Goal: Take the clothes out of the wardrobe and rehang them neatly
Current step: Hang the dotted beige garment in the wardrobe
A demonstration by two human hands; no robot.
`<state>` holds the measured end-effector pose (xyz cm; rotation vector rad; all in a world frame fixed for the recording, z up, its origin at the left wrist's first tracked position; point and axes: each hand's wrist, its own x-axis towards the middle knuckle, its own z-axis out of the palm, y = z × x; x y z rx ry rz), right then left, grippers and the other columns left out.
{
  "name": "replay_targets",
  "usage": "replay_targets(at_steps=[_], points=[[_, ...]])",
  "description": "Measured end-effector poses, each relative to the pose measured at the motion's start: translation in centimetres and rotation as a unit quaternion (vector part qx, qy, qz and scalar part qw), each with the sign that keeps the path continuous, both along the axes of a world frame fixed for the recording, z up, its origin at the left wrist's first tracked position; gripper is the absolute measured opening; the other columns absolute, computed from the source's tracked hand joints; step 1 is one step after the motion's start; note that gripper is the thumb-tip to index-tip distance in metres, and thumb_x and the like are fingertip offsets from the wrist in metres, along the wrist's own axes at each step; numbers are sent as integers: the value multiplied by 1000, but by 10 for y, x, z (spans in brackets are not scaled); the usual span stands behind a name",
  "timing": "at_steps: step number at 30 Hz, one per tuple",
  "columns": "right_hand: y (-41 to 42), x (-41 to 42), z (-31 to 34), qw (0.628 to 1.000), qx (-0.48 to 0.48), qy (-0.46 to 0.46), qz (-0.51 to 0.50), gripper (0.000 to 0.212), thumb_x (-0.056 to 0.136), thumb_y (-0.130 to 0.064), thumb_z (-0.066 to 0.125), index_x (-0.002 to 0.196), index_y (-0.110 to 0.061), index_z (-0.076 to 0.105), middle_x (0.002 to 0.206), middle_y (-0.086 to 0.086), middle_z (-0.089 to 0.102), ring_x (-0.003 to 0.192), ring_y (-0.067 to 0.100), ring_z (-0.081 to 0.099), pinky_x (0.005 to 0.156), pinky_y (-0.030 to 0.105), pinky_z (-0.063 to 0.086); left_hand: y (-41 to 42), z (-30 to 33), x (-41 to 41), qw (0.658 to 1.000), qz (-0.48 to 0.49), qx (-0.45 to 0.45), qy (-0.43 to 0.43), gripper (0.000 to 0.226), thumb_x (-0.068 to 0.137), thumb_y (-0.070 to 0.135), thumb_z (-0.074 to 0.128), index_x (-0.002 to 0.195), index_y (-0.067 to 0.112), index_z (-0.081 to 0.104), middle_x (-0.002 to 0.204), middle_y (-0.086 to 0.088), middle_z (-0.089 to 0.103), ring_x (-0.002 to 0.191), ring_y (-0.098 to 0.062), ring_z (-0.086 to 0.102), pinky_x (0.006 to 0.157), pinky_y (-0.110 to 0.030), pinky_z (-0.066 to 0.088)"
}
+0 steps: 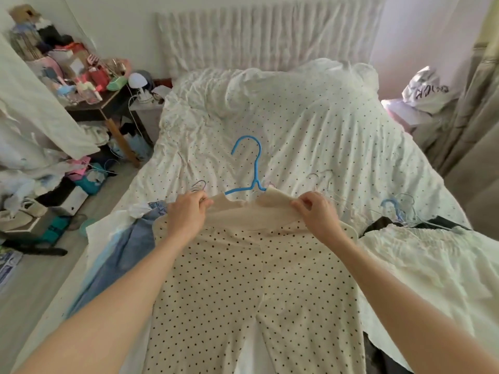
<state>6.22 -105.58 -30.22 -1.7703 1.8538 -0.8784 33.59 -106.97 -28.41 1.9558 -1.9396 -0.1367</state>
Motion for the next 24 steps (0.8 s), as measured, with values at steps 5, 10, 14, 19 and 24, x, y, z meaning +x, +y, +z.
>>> replay_targets(at_steps=[5, 10, 14, 19, 24], points=[[-51, -13, -78, 996, 82, 29, 15, 20, 92, -22, 54, 97, -6, 65, 92, 4, 62, 83, 17, 53, 73, 28, 40, -59, -79, -9, 994, -7, 102, -31, 24, 94, 37, 49, 94, 18, 63, 92, -1, 63, 96, -26, 55, 77, -36, 32], [-86, -15, -148, 988, 146, 45, 8, 20, 94, -22, 51, 100, -8, 64, 96, 5, 60, 85, 19, 52, 69, 28, 36, -107, -155, -15, 984, -7, 170, -52, 22, 95, 36, 47, 98, 20, 63, 99, -3, 63, 100, -26, 53, 77, -36, 34], [-100, -19, -195, 977, 194, 88, 20, 25, 96, -24, 46, 101, -7, 63, 94, 8, 60, 90, 24, 54, 67, 30, 36, -119, -202, -22, 976, -25, 210, -57, 19, 96, 29, 46, 97, 18, 61, 98, -4, 62, 98, -26, 53, 74, -37, 35], [-104, -18, -221, 969, 219, 117, 16, 26, 96, -21, 43, 107, -9, 64, 99, 9, 61, 95, 25, 54, 77, 34, 41, -123, -231, -17, 963, -47, 262, -50, 22, 97, 23, 40, 106, 20, 59, 108, -4, 61, 105, -27, 52, 76, -36, 36], [-107, -9, -210, 973, 172, 140, 65, 28, 95, -24, 50, 116, -9, 61, 109, 8, 62, 107, 29, 52, 88, 38, 42, -115, -224, -18, 949, -94, 289, -80, 36, 96, 23, 41, 131, 24, 50, 130, -3, 52, 119, -23, 47, 93, -37, 38]])
